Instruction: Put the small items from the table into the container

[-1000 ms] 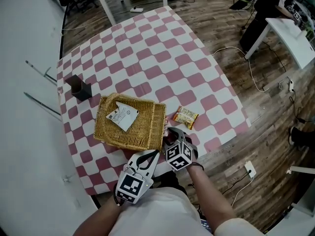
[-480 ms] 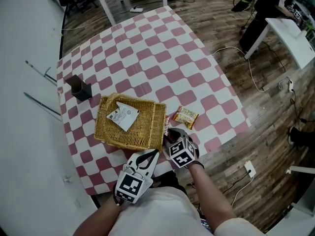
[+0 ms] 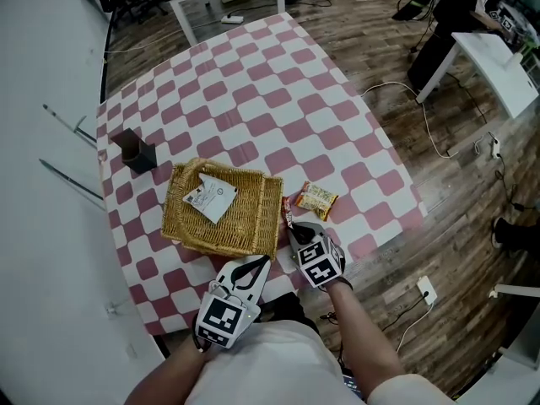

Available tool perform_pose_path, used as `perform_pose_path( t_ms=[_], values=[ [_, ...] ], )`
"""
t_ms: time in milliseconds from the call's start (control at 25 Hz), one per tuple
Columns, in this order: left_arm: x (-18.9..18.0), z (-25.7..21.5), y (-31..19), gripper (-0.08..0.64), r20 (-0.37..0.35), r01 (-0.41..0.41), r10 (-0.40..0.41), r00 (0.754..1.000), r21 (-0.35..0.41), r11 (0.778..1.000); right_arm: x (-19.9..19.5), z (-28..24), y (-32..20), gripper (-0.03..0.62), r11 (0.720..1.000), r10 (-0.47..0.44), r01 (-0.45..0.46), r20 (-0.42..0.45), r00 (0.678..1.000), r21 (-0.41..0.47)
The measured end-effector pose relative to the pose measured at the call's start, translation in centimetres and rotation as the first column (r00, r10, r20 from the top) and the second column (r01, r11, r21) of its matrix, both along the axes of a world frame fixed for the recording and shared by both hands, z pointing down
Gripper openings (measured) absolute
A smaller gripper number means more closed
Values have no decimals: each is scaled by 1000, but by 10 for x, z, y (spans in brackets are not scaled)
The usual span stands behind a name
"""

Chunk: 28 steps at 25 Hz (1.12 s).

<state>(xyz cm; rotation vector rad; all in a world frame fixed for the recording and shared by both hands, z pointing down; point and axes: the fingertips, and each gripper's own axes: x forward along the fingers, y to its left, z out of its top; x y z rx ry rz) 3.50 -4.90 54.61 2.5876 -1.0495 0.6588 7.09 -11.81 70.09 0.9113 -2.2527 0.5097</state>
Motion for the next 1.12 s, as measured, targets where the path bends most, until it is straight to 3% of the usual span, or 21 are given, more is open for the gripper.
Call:
perform_pose_path(
  t_ms=[1120],
  values=[
    [4, -17, 6, -9, -67, -70, 72, 995, 36, 997, 30, -58, 24, 25, 990, 123, -128, 85, 989, 60]
  ],
)
